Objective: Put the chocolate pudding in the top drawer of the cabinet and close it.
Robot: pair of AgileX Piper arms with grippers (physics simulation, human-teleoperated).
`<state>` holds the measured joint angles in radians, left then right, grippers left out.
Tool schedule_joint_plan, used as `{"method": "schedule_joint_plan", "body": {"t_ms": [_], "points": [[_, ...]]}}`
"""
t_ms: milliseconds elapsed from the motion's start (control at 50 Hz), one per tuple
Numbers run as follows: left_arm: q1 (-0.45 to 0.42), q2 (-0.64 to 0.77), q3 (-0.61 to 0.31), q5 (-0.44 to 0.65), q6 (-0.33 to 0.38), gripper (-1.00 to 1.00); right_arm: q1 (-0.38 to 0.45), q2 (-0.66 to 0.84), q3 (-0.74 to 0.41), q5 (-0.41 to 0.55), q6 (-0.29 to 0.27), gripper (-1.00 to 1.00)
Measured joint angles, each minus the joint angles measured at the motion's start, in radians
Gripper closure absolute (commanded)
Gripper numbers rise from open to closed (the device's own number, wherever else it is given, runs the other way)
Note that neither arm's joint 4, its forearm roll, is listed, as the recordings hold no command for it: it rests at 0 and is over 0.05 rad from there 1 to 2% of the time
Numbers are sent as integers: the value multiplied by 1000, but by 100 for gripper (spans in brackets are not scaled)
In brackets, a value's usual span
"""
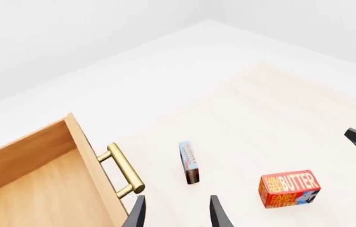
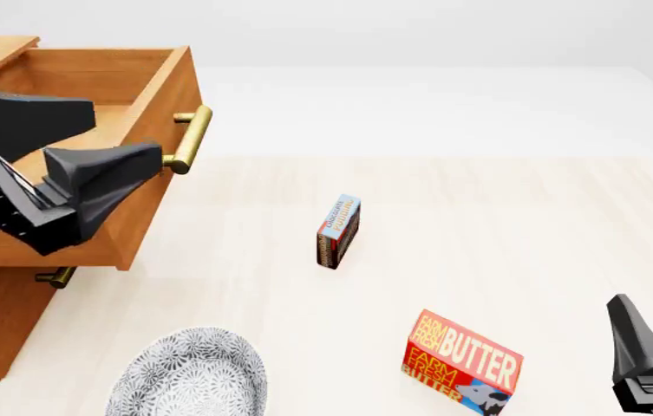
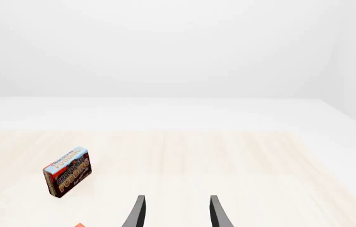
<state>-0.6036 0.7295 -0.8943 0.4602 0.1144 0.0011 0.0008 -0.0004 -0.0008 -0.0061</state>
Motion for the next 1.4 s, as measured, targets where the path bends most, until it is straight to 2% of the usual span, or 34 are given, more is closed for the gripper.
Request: {"method": "schedule_joint_plan", "body": {"t_ms": [340, 700, 900, 1400], "points": [[-119, -16, 122, -144, 18, -100, 0, 0, 0, 0, 0, -100], [-259, 41, 223, -312, 13, -100, 0, 0, 0, 0, 0, -100], [-308, 82, 256, -396, -7, -100, 0, 0, 0, 0, 0, -100], [-392, 181, 408, -716, -64, -100, 0, 0, 0, 0, 0, -100]]}}
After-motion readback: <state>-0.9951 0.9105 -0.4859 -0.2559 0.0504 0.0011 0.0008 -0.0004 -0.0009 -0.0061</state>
